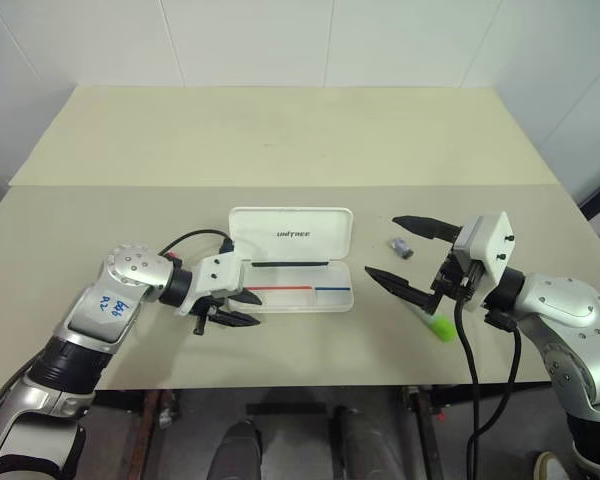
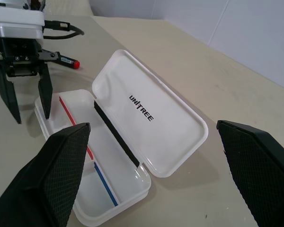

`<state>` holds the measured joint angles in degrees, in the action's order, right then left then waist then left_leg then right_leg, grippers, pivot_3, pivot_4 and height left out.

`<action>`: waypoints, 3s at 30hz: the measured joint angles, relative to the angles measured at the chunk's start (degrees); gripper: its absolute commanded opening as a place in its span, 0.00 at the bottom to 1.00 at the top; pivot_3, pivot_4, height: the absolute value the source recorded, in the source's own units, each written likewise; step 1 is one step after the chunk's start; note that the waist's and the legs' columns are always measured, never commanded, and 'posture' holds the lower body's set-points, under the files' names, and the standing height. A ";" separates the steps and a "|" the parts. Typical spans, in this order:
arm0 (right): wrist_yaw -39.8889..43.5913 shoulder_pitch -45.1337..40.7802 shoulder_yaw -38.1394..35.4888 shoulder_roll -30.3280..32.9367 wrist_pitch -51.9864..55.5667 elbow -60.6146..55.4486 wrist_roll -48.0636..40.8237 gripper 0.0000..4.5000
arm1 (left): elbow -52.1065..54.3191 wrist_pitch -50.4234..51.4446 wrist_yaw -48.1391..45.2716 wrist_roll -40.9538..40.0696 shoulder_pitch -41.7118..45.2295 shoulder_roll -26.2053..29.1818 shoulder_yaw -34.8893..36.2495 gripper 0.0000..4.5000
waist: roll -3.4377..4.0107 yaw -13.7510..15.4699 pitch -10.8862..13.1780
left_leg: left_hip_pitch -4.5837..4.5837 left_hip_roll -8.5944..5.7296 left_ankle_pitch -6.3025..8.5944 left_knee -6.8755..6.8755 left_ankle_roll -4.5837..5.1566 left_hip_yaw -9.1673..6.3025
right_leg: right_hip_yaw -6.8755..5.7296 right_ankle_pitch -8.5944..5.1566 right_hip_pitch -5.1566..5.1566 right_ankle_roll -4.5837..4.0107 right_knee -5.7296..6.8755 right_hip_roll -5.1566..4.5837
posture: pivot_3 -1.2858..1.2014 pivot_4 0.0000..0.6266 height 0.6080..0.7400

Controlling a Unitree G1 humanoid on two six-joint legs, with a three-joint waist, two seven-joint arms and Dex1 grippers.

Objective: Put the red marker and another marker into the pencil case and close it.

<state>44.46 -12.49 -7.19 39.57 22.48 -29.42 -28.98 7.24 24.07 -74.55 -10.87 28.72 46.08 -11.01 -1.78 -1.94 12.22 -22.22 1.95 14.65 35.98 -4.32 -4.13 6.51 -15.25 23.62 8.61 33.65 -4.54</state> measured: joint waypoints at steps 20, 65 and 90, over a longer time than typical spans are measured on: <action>6.92 -4.11 4.61 -2.09 -2.10 4.68 -2.10 1.00 | 12.85 9.12 3.41 -17.11 -20.44 8.93 28.96 1.00 | -0.01 -1.34 0.01 | 0.03 0.03 0.02 -0.04 -0.01 0.00 | 0.00 -0.03 0.02 -0.05 -0.02 0.00 | 0.52 0.24 1.00; 4.31 -5.86 4.03 -0.05 3.57 -1.80 -4.35 1.00 | -34.66 -14.96 15.50 -2.51 -11.18 5.66 23.41 0.28 | -0.04 -1.21 -0.03 | 0.35 0.05 -0.06 -0.05 0.05 0.02 | -0.03 0.02 -0.13 -0.23 0.17 -0.01 | 0.52 0.24 1.00; 4.08 -6.02 4.30 -0.79 2.37 0.41 -2.98 1.00 | -1.95 -1.58 5.55 -18.88 -24.11 7.06 27.65 0.12 | -0.10 -1.14 -0.06 | 0.01 0.06 0.00 -0.52 -0.08 0.05 | -0.03 -0.05 0.35 -0.29 0.04 -0.02 | 0.52 0.24 1.00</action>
<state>48.55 -18.51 -2.89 38.78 24.84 -29.02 -31.95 5.29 22.49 -69.00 -29.75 4.60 53.14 16.64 -1.89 -3.08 12.16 -22.21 2.00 14.65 35.46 -4.40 -4.08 6.48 -15.30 23.97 8.33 33.69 -4.55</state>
